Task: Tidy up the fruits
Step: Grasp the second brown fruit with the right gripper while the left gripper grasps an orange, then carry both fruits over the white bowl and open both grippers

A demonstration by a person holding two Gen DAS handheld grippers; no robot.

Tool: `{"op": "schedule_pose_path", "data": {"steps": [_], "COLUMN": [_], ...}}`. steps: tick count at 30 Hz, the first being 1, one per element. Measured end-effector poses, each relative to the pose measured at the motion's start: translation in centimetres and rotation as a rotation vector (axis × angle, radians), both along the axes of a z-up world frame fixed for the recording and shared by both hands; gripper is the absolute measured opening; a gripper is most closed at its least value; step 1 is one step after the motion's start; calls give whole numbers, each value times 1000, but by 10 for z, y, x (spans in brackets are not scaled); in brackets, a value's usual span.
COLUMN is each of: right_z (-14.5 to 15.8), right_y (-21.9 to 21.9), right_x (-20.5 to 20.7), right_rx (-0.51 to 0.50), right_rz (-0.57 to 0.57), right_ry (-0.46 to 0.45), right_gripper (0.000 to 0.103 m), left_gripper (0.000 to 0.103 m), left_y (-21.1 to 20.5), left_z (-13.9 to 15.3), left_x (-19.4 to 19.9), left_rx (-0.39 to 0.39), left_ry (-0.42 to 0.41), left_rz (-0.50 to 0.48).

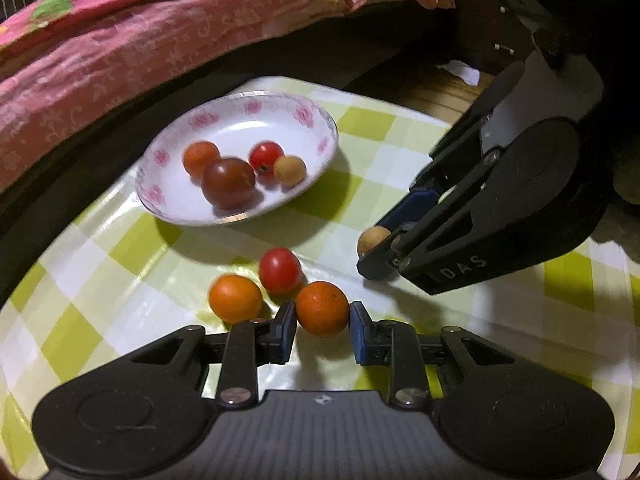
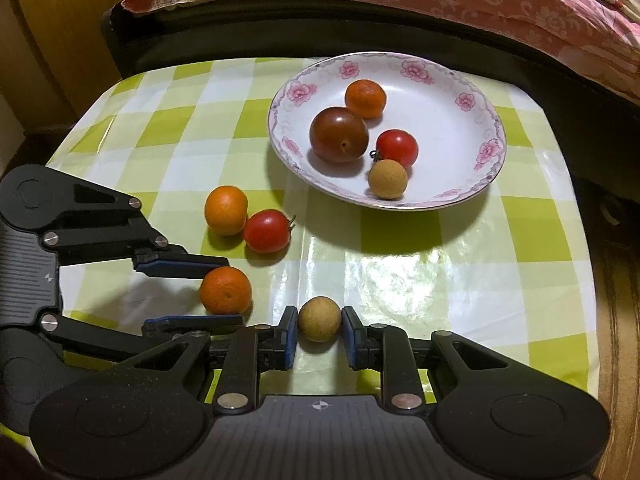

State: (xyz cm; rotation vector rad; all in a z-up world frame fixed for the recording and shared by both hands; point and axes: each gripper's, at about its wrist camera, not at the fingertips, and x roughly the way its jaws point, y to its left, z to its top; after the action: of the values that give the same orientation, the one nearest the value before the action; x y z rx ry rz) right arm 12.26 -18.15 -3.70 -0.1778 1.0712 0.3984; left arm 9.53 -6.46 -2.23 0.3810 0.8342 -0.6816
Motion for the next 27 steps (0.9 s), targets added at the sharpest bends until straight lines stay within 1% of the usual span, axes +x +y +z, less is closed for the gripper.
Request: {"op": "schedule_pose_path", "data": {"steps": [8,17,22,27], "right_z": [15,27,30,28], "right_y": [-5,-13,-19,-26], "right_x": [5,18,28,35], "right_rx": [40,67,70,74], "right_rz": [-33,-103,-149,-192], "right_ry": [-44,-110,-149,-172], "right_gripper": [20,20,20,20], "left_gripper": [36,36,36,36], "left_y": [9,10,8,6], "left_z": [20,34,32,24], "left_x": [15,40,53,61], "left_rx": [-34,-60,-62,-41], "left_ry": [-62,-125,-139,-145], "left_rz": [56,125,155,174]}}
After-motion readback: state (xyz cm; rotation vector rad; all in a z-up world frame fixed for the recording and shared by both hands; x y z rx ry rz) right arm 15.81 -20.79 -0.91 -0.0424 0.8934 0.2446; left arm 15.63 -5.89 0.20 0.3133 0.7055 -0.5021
